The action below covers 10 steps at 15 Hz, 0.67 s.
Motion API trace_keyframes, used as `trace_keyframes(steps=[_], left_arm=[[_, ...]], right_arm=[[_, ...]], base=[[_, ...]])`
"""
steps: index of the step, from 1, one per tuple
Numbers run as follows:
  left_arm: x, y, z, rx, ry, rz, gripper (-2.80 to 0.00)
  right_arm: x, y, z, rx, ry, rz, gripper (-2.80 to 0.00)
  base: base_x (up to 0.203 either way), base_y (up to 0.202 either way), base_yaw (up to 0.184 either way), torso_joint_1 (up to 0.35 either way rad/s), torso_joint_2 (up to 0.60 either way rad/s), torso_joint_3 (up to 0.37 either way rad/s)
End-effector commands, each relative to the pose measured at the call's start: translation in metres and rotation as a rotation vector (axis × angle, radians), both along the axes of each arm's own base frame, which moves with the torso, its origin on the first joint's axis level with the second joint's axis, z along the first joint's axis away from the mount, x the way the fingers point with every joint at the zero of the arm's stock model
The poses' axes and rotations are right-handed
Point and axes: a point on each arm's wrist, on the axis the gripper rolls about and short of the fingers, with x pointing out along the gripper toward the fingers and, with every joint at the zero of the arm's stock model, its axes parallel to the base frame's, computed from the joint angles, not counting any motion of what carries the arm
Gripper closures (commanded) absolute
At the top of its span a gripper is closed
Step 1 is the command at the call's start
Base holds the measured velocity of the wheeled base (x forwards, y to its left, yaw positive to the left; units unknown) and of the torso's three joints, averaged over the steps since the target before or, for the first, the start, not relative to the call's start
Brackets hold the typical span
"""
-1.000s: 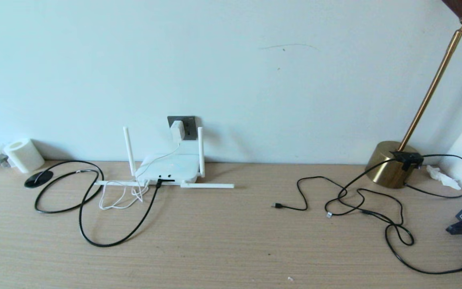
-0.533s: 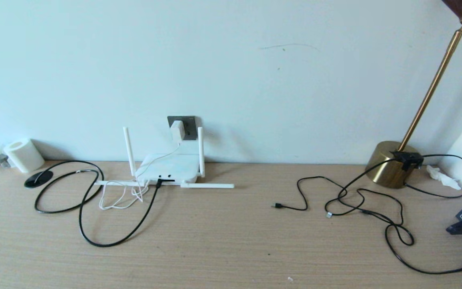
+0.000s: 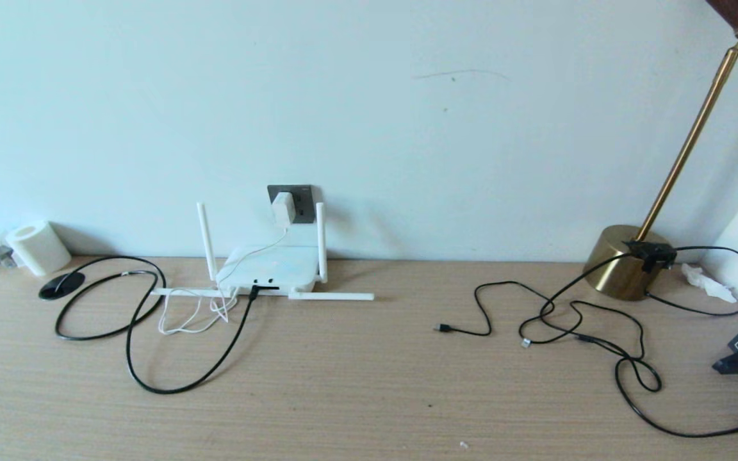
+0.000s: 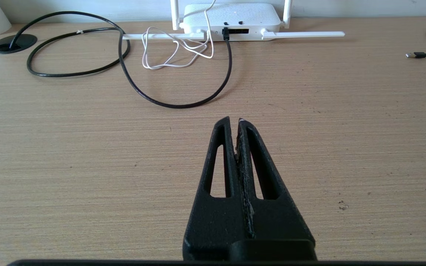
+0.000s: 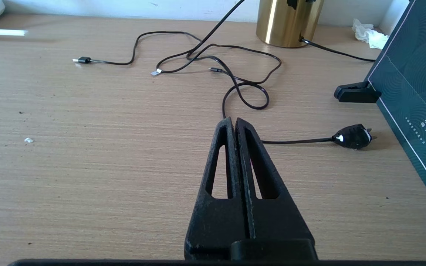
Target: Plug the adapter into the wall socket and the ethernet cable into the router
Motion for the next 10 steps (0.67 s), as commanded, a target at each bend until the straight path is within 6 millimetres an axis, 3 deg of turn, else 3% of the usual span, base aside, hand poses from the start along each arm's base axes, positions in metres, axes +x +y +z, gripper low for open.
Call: trace_keyframes(steps=[1,10], left_arm=[[0.0002,0.0,0.0001,0.0,0.002,0.001,0.0],[0.0002,0.0,0.0001,0.0,0.002,0.001,0.0]], right_arm=[[0.0,0.0,-0.0001,-0.003,0.0,0.0,0.0],[0.0003,0.0001,-0.001,-0.032,0.002,0.004,0.0]], base=[[0.0,0.0,0.0,0.0,0.0,0.0],[0.0,0.0,0.0,0.0,0.0,0.0]])
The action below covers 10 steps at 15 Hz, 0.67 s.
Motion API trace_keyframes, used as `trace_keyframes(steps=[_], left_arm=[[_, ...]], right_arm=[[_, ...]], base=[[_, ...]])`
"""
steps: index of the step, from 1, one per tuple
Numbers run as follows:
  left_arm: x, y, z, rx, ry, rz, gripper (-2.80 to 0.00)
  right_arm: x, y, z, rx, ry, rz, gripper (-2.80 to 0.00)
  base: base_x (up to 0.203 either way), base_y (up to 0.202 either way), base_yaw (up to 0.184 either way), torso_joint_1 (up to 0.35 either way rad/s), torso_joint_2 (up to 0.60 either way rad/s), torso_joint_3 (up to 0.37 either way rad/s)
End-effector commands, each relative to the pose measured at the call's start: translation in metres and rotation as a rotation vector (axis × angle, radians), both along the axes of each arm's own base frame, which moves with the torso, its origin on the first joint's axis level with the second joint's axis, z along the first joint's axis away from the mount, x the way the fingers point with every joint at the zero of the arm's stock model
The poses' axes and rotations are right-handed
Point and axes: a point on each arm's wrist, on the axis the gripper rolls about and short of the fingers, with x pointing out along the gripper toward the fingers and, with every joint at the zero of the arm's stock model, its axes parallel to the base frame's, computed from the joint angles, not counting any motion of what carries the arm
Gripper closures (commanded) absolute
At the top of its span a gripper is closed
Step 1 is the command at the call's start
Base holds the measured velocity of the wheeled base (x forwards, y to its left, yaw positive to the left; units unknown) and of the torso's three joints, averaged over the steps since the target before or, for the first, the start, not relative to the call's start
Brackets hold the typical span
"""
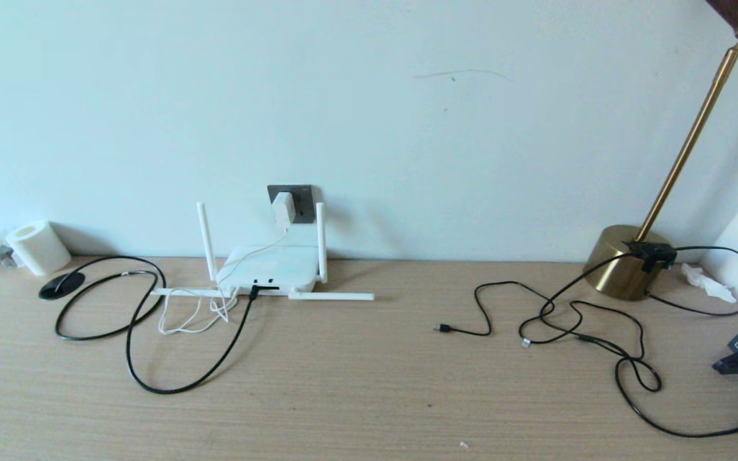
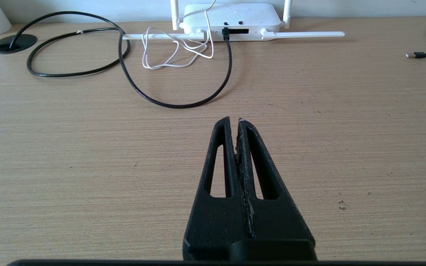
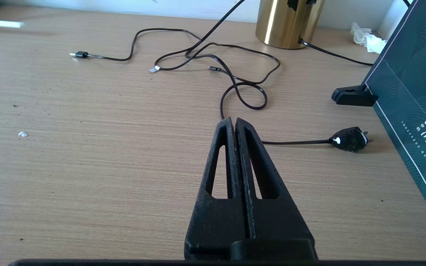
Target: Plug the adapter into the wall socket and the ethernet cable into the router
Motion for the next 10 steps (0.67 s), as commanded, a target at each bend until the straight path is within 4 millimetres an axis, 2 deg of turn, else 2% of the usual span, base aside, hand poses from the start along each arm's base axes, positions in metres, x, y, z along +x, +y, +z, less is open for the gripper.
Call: trace_keyframes(steps=[1,10], left_arm=[[0.0002,0.0,0.0001,0.0,0.002,0.001,0.0],[0.0002,0.0,0.0001,0.0,0.002,0.001,0.0]], right_arm=[[0.0001,0.0,-0.0004,-0.004,0.002,0.001,0.0],[0.0009,-0.0002,0.0001,0.041,-0.022,-0.009,0.0]], base=[[0.0,0.0,0.0,0.0,0.0,0.0],[0.0,0.0,0.0,0.0,0.0,0.0]])
